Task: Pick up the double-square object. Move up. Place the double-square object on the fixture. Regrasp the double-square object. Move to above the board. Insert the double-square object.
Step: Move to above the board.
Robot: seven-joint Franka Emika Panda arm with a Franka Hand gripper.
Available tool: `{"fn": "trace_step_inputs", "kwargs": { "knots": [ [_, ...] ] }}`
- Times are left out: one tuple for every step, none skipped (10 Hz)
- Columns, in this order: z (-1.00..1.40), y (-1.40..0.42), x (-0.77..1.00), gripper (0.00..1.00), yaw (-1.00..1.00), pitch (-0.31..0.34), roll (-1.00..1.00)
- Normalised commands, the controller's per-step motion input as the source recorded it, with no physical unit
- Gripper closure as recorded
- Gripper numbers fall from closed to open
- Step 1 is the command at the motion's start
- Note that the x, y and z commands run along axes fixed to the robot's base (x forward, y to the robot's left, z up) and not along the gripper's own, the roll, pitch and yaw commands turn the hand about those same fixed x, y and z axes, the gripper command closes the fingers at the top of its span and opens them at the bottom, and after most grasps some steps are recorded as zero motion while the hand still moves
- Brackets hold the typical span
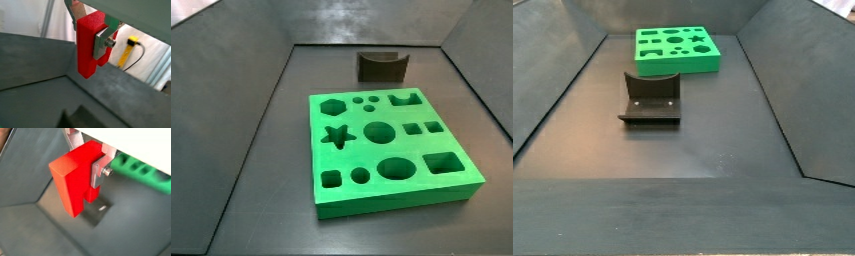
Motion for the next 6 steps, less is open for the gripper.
{"fn": "trace_step_inputs", "kwargs": {
  "knots": [
    [0.35, -1.00, -0.71, 1.00, 0.02, -0.068, -1.00],
    [0.35, -1.00, -0.74, 1.00, 0.02, -0.075, -1.00],
    [0.35, -1.00, -0.75, 1.00, 0.01, -0.077, -1.00],
    [0.36, -1.00, -0.78, 1.00, 0.01, -0.092, -1.00],
    [0.25, -0.70, -0.59, 1.00, 0.00, -0.101, -1.00],
    [0.15, -0.42, -0.39, 1.00, 0.00, -0.111, -1.00]
  ]
}}
